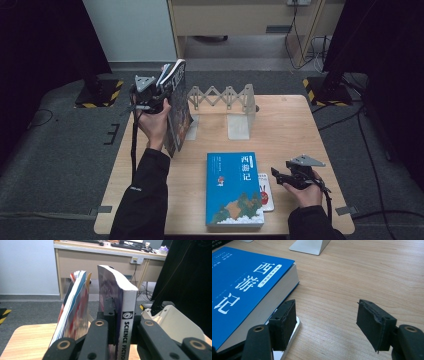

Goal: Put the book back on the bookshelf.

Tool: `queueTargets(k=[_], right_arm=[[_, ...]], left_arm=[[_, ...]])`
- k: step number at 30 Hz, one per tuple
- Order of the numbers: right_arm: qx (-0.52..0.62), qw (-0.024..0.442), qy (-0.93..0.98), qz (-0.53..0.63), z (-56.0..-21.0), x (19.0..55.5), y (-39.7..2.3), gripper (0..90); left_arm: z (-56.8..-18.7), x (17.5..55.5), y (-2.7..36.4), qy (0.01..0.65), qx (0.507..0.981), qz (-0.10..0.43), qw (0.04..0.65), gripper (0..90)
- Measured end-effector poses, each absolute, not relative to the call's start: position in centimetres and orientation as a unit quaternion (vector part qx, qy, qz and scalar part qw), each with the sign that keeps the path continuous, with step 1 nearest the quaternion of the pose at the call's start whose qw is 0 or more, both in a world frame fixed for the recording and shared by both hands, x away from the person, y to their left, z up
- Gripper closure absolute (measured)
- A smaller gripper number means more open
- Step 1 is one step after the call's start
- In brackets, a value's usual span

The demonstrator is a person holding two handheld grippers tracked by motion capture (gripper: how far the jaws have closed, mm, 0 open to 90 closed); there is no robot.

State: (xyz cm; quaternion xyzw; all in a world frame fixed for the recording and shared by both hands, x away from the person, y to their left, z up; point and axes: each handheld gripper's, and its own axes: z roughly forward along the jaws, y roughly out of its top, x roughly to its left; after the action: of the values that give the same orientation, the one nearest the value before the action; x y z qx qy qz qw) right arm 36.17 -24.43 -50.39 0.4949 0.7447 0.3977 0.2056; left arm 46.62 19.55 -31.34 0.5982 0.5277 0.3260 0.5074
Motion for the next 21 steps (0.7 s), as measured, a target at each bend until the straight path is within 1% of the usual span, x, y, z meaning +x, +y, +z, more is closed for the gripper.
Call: queueTargets(k=[8,21], right_arm=[[0.497,0.207,0.743,0.397,-50.5,36.2,-24.5,32.0],[0.496,0.205,0.745,0.396,-50.5,36.2,-24.5,32.3]], left_arm=[[-32.4,47.4,18.9,0.529,0.596,0.341,0.498,81.6],[-32.7,47.0,17.7,0.512,0.614,0.365,0.477,81.6]])
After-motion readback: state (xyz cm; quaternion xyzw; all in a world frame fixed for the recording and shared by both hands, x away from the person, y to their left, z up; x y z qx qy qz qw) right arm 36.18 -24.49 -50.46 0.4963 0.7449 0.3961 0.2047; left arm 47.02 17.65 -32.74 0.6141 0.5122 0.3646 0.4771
